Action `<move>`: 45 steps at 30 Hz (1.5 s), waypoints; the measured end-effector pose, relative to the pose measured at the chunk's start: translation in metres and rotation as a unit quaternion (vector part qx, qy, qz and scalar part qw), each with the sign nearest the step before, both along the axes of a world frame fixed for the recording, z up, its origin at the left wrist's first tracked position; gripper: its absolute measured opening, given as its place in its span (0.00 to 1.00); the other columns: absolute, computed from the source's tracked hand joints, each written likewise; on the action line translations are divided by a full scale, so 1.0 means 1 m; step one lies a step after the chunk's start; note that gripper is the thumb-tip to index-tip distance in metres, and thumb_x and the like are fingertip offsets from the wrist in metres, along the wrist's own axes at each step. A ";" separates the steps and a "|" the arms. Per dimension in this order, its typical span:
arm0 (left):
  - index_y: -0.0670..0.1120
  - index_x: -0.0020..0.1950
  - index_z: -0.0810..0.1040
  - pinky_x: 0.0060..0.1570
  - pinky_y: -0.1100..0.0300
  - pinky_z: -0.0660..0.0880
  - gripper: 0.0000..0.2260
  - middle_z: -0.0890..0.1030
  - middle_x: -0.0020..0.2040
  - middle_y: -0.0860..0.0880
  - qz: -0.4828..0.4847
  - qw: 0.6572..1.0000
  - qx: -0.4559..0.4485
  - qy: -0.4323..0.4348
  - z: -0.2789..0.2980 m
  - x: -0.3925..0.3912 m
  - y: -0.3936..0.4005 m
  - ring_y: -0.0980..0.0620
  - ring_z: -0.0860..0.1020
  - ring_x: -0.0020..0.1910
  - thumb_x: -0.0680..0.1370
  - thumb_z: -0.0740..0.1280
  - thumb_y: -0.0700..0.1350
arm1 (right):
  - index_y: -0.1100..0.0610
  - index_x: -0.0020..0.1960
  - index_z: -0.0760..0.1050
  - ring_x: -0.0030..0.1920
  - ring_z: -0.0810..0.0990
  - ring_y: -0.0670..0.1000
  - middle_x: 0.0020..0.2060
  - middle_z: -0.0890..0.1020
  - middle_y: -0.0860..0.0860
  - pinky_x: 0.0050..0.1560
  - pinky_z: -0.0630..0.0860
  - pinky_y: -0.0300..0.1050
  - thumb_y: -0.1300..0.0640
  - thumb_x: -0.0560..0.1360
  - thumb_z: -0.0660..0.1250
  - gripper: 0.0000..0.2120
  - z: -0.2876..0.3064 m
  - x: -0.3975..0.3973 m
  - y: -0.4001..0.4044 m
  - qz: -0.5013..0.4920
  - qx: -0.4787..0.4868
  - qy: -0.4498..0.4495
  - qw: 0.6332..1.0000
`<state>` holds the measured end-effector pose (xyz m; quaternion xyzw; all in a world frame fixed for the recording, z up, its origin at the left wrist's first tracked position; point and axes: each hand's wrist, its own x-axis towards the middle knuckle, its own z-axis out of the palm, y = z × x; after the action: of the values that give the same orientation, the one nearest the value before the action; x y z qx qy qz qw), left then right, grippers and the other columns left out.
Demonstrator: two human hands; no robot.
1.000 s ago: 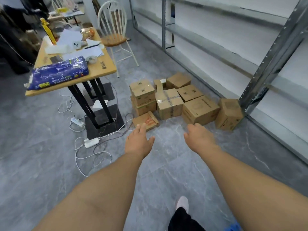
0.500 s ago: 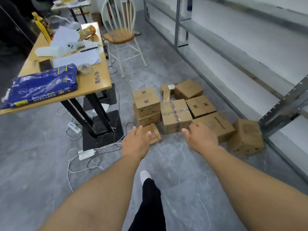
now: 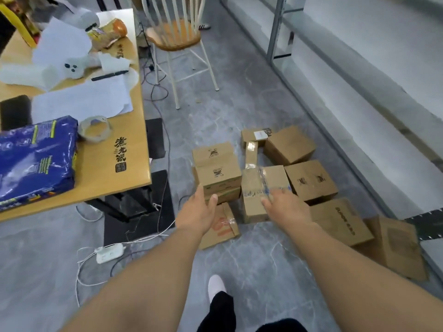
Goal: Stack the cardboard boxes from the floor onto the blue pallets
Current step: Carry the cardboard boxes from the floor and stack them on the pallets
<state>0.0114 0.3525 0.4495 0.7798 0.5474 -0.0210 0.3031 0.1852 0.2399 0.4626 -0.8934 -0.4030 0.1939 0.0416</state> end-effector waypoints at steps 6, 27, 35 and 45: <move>0.46 0.74 0.61 0.72 0.47 0.55 0.27 0.56 0.76 0.44 -0.043 0.993 0.018 0.112 -0.062 0.037 0.072 0.45 0.56 0.75 0.80 0.48 0.60 | 0.59 0.58 0.72 0.49 0.72 0.54 0.49 0.74 0.56 0.43 0.68 0.48 0.46 0.78 0.52 0.20 -0.055 0.046 0.081 0.043 -0.053 0.011 0.998; 0.45 0.76 0.53 0.64 0.55 0.64 0.31 0.66 0.72 0.44 0.290 0.936 -0.197 0.028 -0.330 0.143 0.237 0.43 0.66 0.69 0.78 0.61 0.54 | 0.64 0.65 0.66 0.62 0.72 0.63 0.62 0.73 0.62 0.57 0.69 0.50 0.50 0.80 0.55 0.21 -0.357 0.157 0.277 -0.048 -0.085 0.165 0.981; 0.49 0.65 0.71 0.47 0.65 0.66 0.19 0.74 0.51 0.54 0.386 0.899 -0.205 -0.024 -0.352 0.145 0.235 0.53 0.72 0.47 0.74 0.65 0.43 | 0.63 0.62 0.69 0.60 0.73 0.62 0.60 0.75 0.62 0.56 0.69 0.46 0.55 0.80 0.56 0.15 -0.378 0.151 0.274 -0.097 -0.090 0.235 0.963; 0.45 0.63 0.67 0.45 0.62 0.67 0.22 0.72 0.44 0.52 0.354 0.911 -0.210 -0.029 -0.252 0.131 0.199 0.50 0.72 0.45 0.71 0.69 0.38 | 0.63 0.62 0.68 0.57 0.75 0.61 0.57 0.76 0.62 0.47 0.67 0.44 0.58 0.78 0.57 0.14 -0.276 0.135 0.233 -0.156 -0.046 0.261 0.952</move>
<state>0.1424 0.5520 0.1976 0.4538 0.7613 -0.0042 0.4630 0.3202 0.4727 0.1867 -0.8645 -0.2242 0.4293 0.1341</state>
